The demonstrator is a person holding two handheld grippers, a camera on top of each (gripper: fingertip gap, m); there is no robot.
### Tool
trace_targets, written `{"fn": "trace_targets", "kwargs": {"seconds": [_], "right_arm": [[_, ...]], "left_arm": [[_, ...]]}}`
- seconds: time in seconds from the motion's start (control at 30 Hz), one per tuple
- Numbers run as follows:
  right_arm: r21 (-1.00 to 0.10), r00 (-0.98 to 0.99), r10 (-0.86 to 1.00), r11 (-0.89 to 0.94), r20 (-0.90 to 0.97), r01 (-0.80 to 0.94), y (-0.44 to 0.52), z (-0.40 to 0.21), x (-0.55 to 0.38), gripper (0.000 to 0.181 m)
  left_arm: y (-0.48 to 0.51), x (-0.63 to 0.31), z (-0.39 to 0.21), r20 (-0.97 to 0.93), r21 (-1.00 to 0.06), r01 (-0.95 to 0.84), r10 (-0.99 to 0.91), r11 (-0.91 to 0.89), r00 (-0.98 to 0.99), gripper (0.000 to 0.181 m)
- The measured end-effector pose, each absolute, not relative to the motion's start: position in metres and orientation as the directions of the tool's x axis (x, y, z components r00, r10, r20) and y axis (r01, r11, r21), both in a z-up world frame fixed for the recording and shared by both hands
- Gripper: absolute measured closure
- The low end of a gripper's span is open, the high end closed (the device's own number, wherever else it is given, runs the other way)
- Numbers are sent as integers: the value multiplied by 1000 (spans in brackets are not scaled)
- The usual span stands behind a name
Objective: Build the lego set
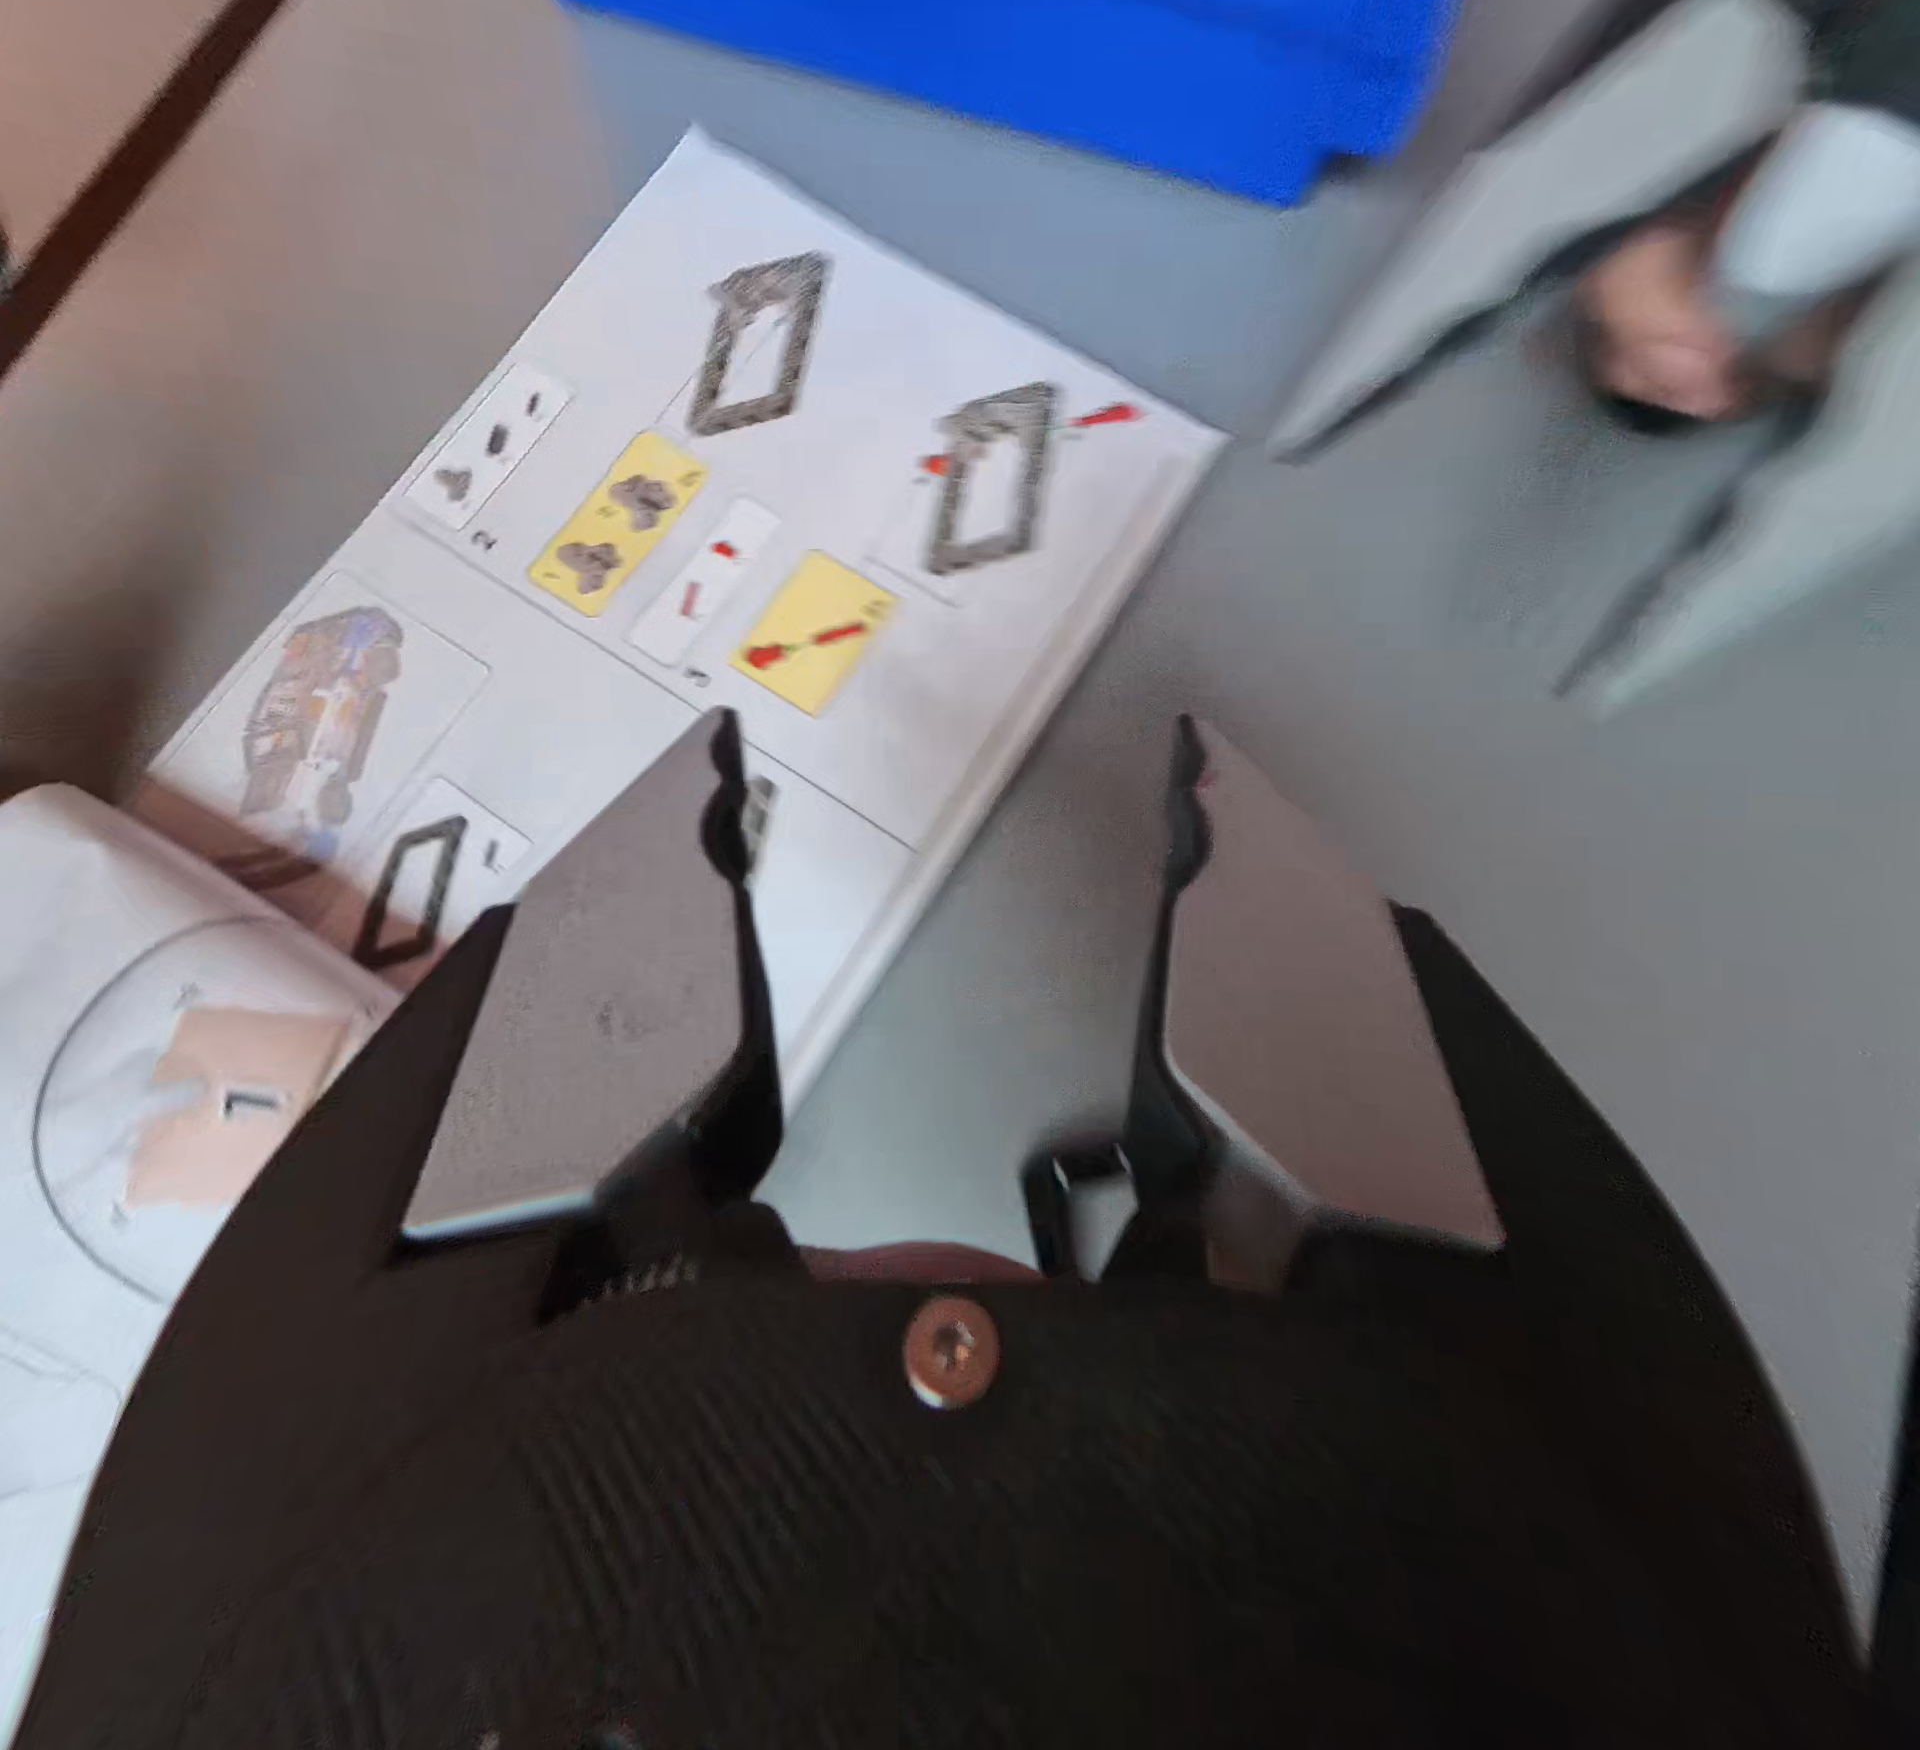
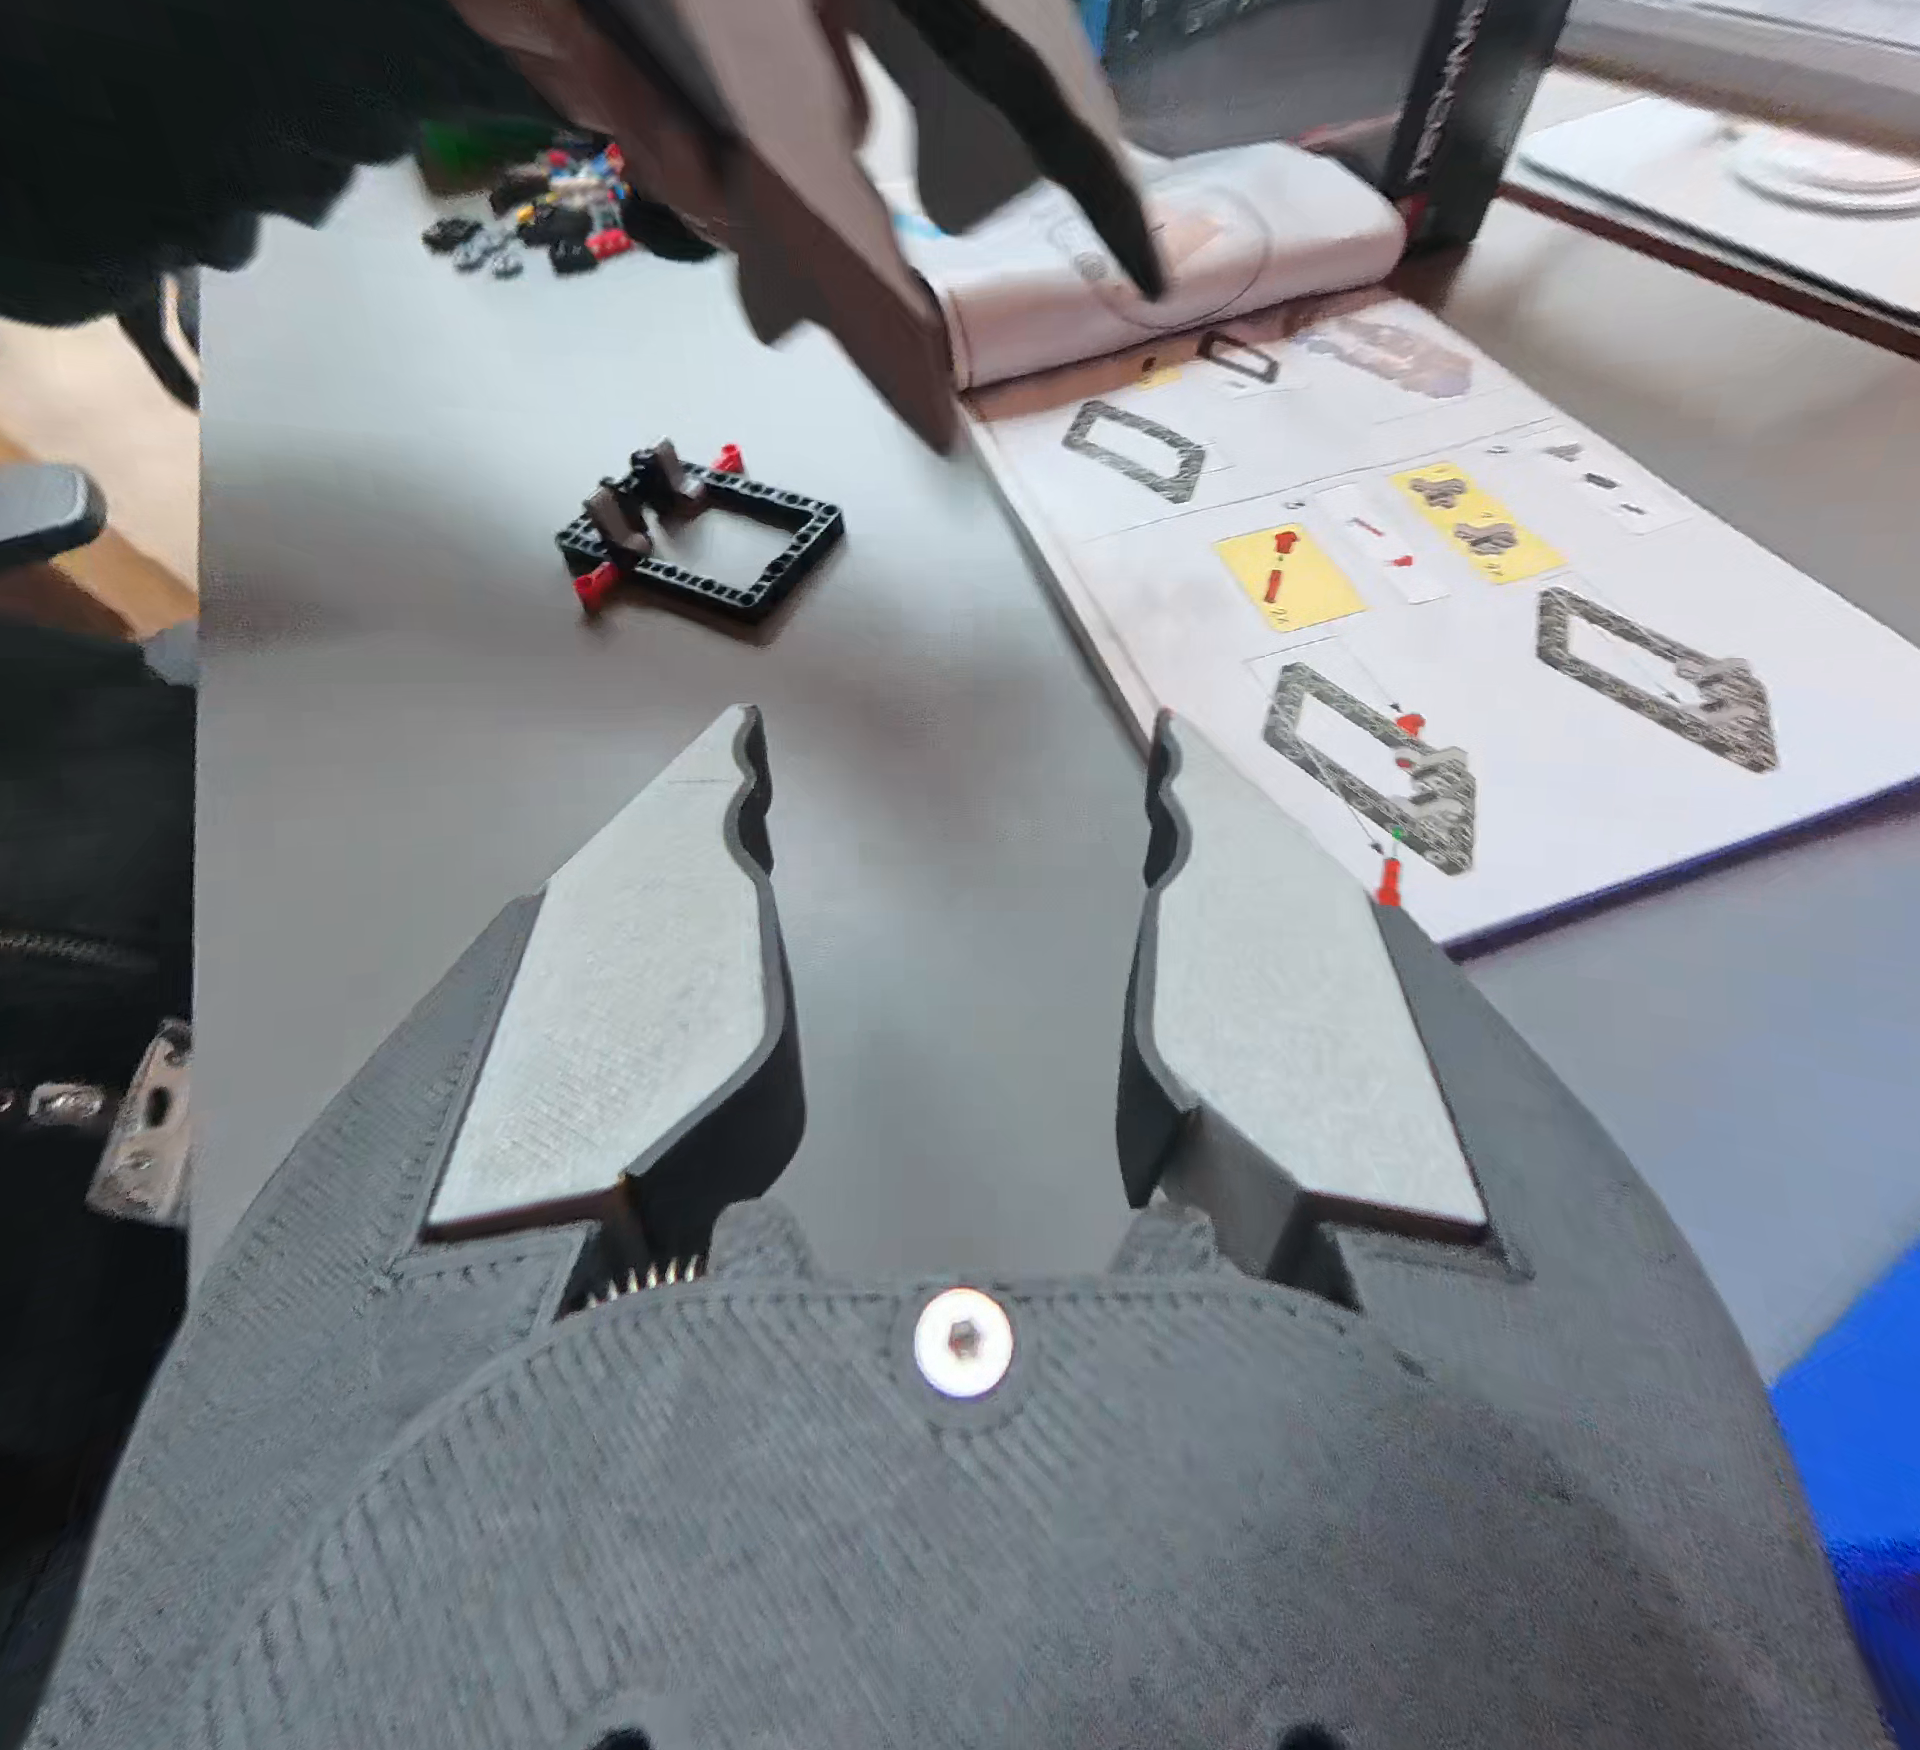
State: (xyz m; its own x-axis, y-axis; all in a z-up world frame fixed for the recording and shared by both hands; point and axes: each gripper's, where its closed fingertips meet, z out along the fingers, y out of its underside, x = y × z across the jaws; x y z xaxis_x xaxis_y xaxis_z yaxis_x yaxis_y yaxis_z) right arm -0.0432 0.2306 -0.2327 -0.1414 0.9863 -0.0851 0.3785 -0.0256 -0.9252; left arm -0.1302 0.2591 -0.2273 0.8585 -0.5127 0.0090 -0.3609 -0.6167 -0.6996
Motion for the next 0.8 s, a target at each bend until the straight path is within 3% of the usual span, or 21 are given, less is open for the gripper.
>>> {"fn": "trace_targets", "kwargs": {"seconds": [0.13,0.2,0.37,0.43,0.5,0.63,0.73,0.8], "right_arm": [[-926,-74,997,0,-30,379,244,-239,-37,115],[-925,-92,996,18,-18,380,240,-240,-36,115],[-930,-54,998,44,26,366,248,-237,-31,118],[-925,-13,1000,7,2,379,257,-240,-28,118],[-912,3,1000,-13,-12,410,264,-245,-28,116],[-850,29,998,33,56,526,279,-254,-38,112],[-784,-56,992,124,113,609,280,-259,-59,119],[-727,-128,986,168,111,666,281,-269,-75,113]], "left_arm": [[315,-155,-279,23,-443,-258,-298,-859,954,54],[318,-154,-295,13,-381,-265,-292,-886,956,68],[322,-155,-299,-14,-420,-301,-326,-856,945,67],[320,-165,-301,-13,-438,-272,-296,-857,955,54],[318,-173,-301,-10,-458,-251,-277,-853,961,53],[315,-179,-300,-10,-494,-252,-285,-832,959,58],[308,-178,-300,-7,-511,-271,-311,-816,950,58],[302,-178,-300,2,-540,-273,-325,-797,946,58]]}}
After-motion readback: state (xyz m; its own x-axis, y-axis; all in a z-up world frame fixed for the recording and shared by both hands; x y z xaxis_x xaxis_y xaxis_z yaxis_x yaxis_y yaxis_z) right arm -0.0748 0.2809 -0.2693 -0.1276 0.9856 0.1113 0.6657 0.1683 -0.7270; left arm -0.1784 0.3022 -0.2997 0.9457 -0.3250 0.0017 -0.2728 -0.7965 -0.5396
